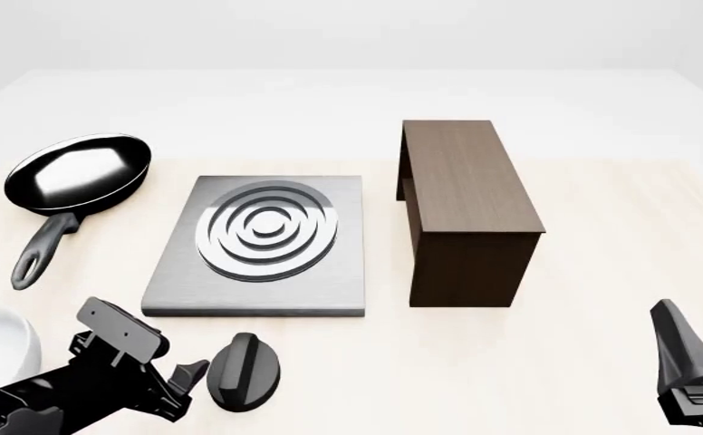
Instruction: Turn on the stove.
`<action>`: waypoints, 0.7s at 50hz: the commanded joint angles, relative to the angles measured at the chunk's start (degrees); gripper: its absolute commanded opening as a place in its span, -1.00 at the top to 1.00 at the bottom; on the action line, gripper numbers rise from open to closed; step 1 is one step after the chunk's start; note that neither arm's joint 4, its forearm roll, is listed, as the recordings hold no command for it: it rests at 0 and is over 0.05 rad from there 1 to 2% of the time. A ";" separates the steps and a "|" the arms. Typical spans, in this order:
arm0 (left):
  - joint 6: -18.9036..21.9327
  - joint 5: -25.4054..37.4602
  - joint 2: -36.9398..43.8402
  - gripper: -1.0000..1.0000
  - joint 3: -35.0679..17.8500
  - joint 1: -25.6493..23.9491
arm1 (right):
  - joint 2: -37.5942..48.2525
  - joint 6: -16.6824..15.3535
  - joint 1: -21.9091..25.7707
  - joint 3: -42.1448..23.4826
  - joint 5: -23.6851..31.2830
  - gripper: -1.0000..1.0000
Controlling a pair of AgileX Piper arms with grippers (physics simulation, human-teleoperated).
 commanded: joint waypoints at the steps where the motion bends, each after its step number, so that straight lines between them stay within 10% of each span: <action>1: -1.52 -0.97 1.59 -1.00 0.40 -1.79 | 0.00 -0.09 0.02 0.00 0.00 -1.00; 35: -5.01 0.30 2.61 -1.00 -1.97 -7.70 | -0.01 -0.29 0.23 -0.01 -0.02 -1.00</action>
